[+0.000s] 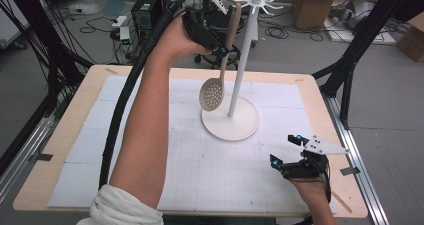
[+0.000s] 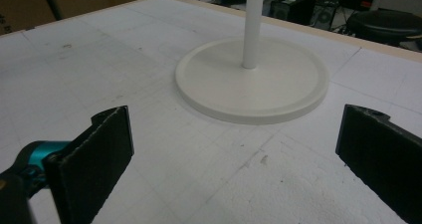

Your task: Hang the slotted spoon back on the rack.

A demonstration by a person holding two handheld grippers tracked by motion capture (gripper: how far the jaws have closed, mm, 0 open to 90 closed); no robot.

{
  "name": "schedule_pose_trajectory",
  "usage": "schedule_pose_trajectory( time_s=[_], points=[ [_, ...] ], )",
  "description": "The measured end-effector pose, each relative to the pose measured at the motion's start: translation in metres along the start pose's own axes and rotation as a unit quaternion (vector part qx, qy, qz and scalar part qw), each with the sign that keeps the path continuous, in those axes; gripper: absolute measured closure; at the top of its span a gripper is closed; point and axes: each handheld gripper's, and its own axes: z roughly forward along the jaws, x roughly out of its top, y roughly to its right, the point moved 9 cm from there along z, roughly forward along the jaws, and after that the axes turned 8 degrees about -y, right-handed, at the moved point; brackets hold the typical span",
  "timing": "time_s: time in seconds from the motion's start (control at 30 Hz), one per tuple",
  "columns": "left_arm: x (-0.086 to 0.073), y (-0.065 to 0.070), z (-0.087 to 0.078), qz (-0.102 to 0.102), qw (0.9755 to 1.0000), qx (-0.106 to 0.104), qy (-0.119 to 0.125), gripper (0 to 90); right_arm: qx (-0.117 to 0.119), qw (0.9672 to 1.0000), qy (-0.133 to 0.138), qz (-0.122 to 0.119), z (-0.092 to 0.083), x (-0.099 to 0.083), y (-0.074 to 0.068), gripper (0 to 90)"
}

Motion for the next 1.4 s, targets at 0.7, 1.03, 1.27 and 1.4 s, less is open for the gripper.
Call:
schedule_pose_trajectory(
  time_s=[0.7, 1.03, 1.27, 1.4],
  points=[
    [-0.066, 0.003, -0.018, -0.049, 0.9984, 0.02, 0.023, 29.6, 0.002, 1.0, -0.003, -0.003, 0.002, 0.0, -0.003, 0.4],
    [-0.105, 0.012, -0.025, -0.049, 0.9977, 0.027, 0.039, 25.5, 0.005, 1.0, -0.003, -0.003, 0.005, 0.001, -0.003, 0.3],
    [-0.133, 0.02, -0.036, -0.053, 0.9959, 0.025, 0.069, 23.1, 0.005, 0.9999, -0.009, -0.003, 0.008, 0.0, -0.004, 0.3],
    [-0.145, 0.028, -0.039, -0.049, 0.9951, 0.023, 0.083, 20.6, 0.006, 0.9999, -0.009, -0.004, 0.008, 0.0, -0.004, 0.3]
  ],
)
